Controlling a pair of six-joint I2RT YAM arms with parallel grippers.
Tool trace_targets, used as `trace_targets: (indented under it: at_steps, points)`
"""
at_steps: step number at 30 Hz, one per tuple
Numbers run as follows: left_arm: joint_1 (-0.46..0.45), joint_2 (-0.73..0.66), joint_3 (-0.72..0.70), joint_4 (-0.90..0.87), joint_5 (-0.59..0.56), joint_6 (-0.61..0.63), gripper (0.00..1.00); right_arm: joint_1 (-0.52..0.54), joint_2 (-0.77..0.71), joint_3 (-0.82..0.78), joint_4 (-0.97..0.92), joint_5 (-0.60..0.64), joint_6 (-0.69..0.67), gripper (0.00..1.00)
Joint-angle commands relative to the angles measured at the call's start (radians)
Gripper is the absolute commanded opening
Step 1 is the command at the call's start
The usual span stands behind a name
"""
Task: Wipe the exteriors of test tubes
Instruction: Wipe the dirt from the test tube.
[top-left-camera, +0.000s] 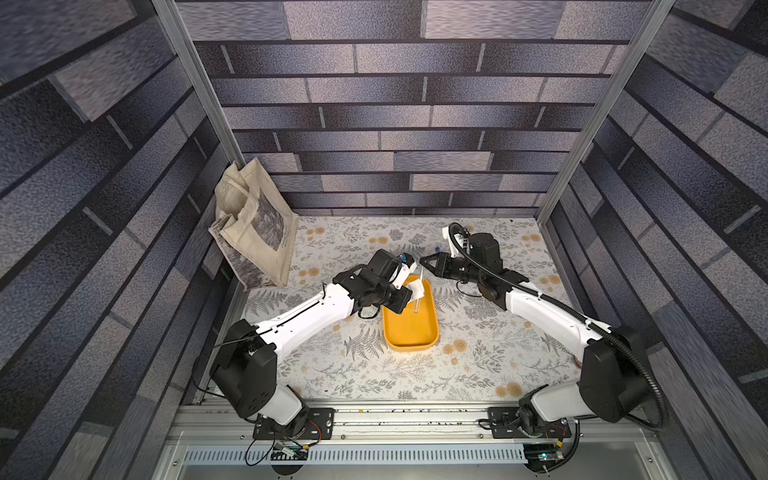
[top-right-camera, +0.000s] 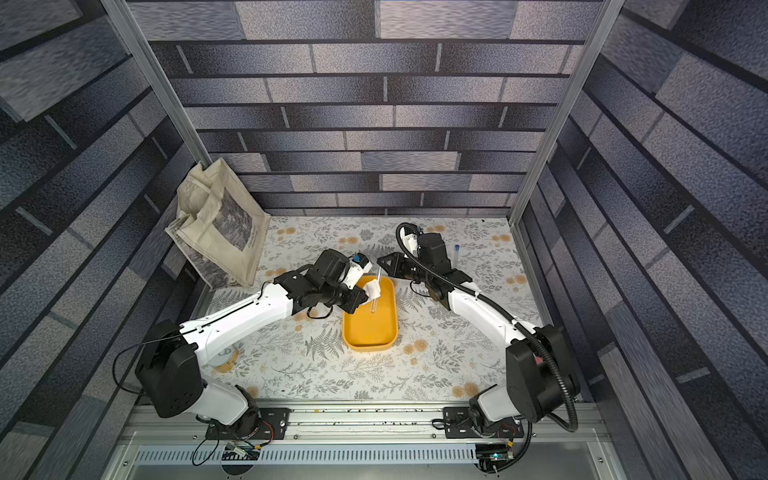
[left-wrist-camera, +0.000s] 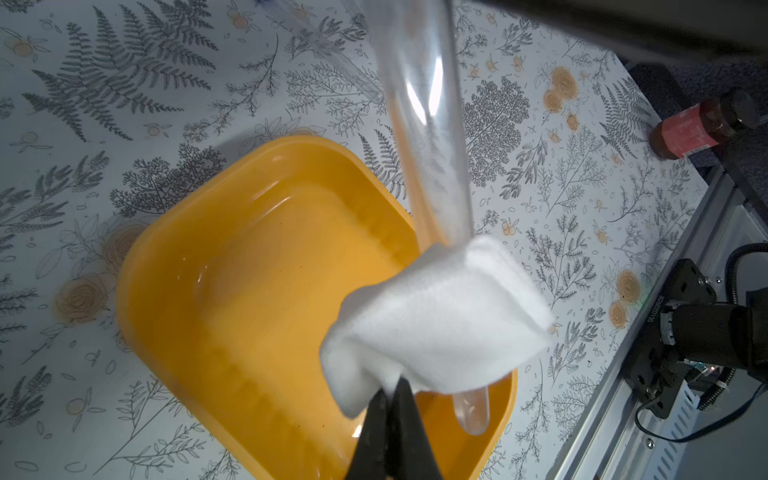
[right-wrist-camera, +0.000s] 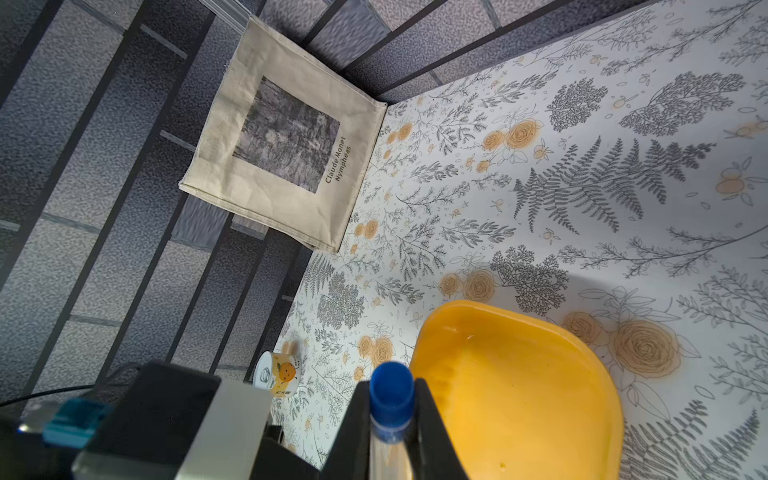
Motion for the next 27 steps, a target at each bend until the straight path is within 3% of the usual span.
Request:
trace_targets:
  at_steps: [1,13,27]
  points:
    - [0.019,0.029,0.075,-0.014,-0.012,0.044,0.0,0.005,0.009,-0.007,0.008,-0.01,-0.001,0.12]
    - [0.015,0.091,0.173,-0.037,0.006,0.079,0.0,0.005,-0.027,-0.022,-0.03,0.007,-0.016,0.12]
    - [-0.081,-0.034,-0.051,-0.005,-0.03,0.025,0.01,0.005,-0.009,0.031,-0.084,0.029,-0.061,0.11]
